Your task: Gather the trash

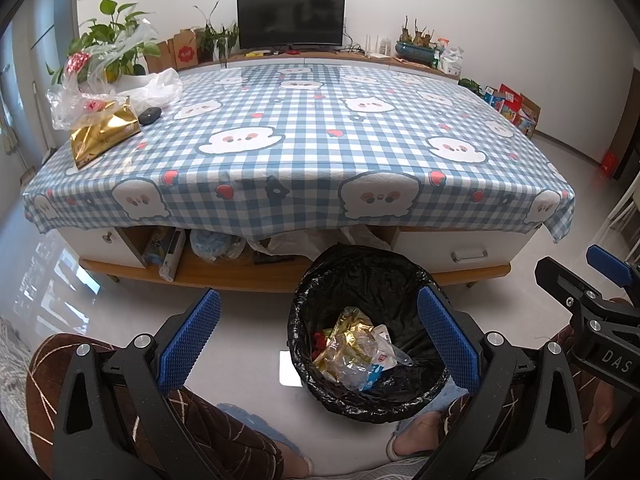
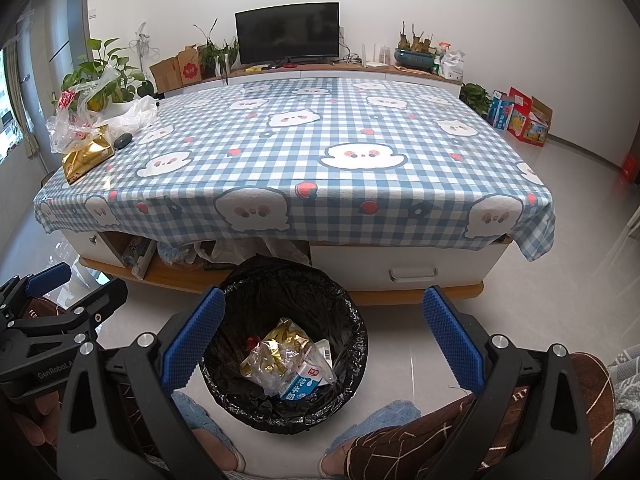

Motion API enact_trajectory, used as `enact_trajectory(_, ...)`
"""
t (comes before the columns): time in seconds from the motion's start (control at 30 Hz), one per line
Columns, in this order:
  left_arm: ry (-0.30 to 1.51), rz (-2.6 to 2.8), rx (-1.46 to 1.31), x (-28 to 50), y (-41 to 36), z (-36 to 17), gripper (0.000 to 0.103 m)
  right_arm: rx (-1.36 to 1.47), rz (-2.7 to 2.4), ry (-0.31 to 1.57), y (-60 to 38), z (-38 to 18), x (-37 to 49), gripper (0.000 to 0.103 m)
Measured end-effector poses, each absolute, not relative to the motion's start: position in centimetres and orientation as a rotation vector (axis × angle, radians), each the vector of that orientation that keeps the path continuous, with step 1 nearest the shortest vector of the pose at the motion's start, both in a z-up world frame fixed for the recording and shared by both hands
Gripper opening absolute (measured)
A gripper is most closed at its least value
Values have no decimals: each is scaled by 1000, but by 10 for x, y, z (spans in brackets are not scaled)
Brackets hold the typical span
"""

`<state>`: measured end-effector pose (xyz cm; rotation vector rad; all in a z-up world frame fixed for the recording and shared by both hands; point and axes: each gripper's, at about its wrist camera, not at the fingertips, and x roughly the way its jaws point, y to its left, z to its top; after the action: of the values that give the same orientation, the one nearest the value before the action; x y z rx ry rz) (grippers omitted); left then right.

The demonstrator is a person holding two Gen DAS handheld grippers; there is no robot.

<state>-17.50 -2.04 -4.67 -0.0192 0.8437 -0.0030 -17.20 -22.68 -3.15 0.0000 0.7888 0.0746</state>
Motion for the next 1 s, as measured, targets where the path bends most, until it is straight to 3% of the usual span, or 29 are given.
enact_trajectory(1.0, 845, -1, -20, -175, -20, -46, 97, 1, 74, 789, -227, -32, -172, 95)
